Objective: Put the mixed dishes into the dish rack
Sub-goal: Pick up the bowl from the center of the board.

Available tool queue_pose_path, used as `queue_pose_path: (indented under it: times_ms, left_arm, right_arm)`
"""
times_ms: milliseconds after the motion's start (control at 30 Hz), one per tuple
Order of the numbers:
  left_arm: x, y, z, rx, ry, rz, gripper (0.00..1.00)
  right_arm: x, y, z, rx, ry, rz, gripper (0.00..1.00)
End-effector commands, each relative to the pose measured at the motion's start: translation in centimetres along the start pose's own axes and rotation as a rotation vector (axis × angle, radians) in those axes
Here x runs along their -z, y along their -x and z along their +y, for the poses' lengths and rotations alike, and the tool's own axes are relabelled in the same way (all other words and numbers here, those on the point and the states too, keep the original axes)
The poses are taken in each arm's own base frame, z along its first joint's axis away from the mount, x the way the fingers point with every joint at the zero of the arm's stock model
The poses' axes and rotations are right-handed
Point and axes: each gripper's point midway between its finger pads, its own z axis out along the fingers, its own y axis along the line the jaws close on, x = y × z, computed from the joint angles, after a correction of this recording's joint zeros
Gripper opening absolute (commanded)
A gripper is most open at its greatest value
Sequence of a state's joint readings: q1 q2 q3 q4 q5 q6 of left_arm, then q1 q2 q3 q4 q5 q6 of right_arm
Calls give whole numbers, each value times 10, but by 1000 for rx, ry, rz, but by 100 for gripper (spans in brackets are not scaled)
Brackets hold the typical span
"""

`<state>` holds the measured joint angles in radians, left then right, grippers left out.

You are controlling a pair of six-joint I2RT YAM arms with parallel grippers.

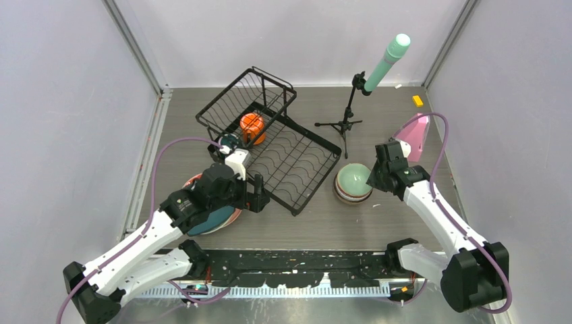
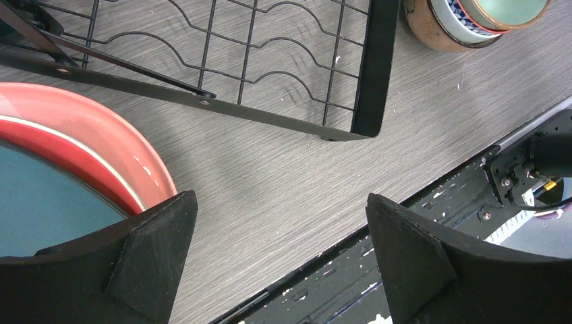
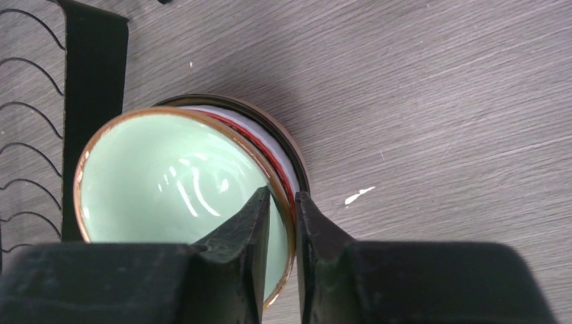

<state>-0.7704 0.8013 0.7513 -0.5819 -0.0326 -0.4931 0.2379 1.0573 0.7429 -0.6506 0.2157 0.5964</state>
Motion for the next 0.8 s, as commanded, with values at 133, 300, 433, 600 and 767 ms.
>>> queue_pose_path:
  times_ms: [133,300,433,600,767]
  left_arm:
    - [0,8,-6,-2,-23,-33,100]
    - [3,12,0,15,8,-59,100]
    - [7,17,1,34,7,-102,100]
    - [8,18,-1,51,-9,-119,100]
    - [7,17,-4,54,-18,-109,100]
  right_arm:
    - [3,16,6,-4,19,-50,13]
    - [10,23,8,-4,30,-70,7]
    - [18,30,10,-1,39,-89,4]
    - [20,29,13,-3,53,-84,5]
    - [19,26,14,-5,60,-67,0]
